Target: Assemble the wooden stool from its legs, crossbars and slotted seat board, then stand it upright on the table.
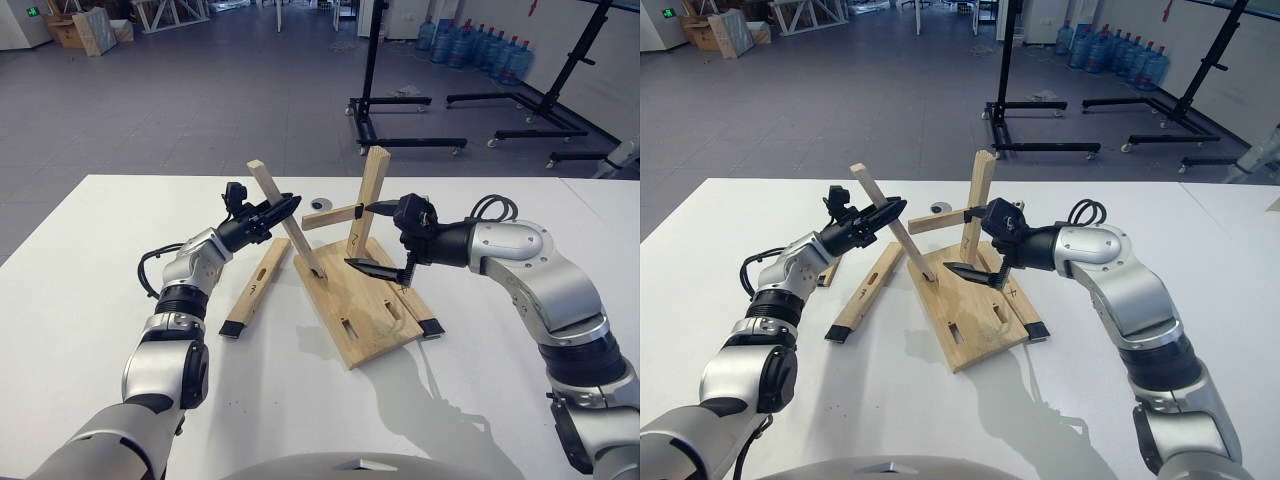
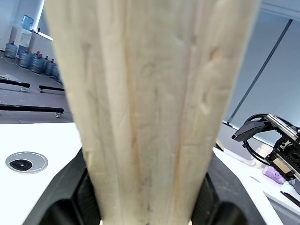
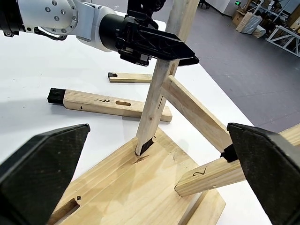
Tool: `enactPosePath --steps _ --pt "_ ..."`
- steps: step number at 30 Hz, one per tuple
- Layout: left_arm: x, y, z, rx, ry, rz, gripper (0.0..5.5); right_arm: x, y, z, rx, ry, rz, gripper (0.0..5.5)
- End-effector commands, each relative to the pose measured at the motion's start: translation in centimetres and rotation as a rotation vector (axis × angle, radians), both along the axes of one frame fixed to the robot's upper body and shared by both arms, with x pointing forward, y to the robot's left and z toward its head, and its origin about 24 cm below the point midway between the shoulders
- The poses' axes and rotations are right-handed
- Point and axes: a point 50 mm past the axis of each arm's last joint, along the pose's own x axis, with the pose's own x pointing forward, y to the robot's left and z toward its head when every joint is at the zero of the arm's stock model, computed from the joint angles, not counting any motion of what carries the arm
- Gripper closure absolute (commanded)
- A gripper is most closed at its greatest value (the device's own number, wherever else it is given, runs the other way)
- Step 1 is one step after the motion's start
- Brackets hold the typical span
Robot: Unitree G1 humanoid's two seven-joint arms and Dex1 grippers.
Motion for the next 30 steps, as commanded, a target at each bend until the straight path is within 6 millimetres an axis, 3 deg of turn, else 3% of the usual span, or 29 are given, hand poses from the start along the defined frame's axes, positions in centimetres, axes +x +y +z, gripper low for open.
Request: enactPosePath --steps 1,14,24,30 --pt "0.2 0.1 0.3 0.053 -0.017 -0.013 3.48 -0.2 0.2 -0.3 0.001 0.013 0.003 0.10" --pt "0.5 0.7 1.6 0.079 -0.046 -0.040 3.48 -0.6 0.7 -0.8 0.011 0.022 0.019 0.10" --pt "0.2 0.4 1.1 0.115 -0.012 -0.126 3.48 -0.7 1.2 -1.1 0.022 0.034 0.030 0.10" --pt "0.7 1.0 1.4 0.135 -0.018 -0.092 3.48 -0.8 1.4 -1.2 0.022 0.035 0.034 0.10"
